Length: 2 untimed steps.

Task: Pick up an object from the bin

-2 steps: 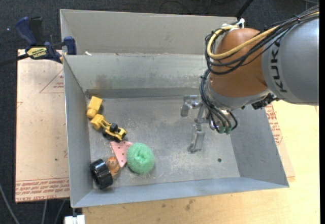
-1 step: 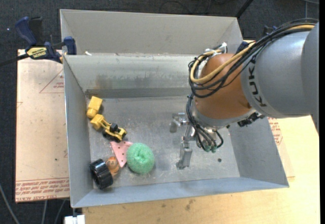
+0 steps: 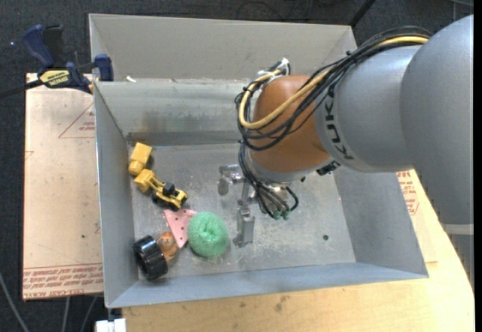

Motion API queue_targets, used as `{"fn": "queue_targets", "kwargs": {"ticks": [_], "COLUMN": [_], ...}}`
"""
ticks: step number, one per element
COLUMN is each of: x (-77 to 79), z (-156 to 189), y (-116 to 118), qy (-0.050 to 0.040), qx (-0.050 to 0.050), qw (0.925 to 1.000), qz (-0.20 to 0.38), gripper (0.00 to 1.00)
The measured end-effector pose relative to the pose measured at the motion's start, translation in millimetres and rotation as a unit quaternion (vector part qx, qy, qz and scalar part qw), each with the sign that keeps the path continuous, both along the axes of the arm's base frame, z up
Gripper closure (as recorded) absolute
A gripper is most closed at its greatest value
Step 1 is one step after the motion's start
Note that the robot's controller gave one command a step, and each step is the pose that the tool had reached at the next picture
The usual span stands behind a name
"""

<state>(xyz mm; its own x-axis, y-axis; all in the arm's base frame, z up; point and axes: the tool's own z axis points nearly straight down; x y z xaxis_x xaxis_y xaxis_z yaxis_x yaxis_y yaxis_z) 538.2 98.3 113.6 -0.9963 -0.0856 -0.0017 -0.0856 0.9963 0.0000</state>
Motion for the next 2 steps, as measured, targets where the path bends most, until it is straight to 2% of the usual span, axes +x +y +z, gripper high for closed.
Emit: {"fn": "queue_targets", "kwargs": {"ticks": [1, 2], "x": [-3.3, -20.3], "z": [-25, -44], "y": [21, 75], "qy": [-0.0006, 0.0005], "qx": [0.002, 0.000], "qw": [0.9978, 0.9983], "qz": [0.066, 0.057], "gripper": [0.00, 1.00]}}
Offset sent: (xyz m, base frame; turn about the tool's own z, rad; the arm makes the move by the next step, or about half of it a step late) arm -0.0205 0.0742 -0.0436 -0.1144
